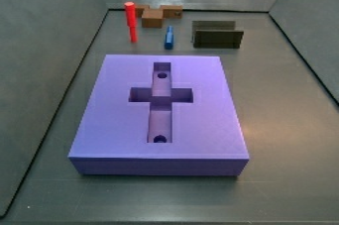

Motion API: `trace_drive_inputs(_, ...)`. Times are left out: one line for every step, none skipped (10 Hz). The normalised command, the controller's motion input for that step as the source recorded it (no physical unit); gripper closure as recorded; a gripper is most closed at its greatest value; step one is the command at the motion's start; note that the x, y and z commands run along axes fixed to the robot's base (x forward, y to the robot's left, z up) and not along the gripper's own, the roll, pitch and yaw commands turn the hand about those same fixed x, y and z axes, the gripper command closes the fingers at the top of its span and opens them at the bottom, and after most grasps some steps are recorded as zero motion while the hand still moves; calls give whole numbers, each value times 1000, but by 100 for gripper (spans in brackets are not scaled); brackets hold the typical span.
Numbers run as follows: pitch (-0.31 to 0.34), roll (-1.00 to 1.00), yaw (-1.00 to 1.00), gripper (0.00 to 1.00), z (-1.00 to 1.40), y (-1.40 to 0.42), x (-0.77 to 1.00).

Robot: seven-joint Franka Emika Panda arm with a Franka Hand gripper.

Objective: Pick up the green object. Move up. Move to above the board. Insert the green object.
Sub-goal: Insert the green object.

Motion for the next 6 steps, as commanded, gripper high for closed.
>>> trace_drive_inputs(-89,-36,0,100,-337,-3,0)
trace_drive_inputs(-177,0,-37,100,-746,-343,194)
trace_drive_inputs(-220,0,-74,100,-837,-311,246)
trace_drive_inputs(-194,36,-129,100,-846,-257,406)
trace_drive_inputs(-187,94,-106,100,-797,-217,406)
trace_drive_inputs(-177,140,-57,100,-743,-206,391)
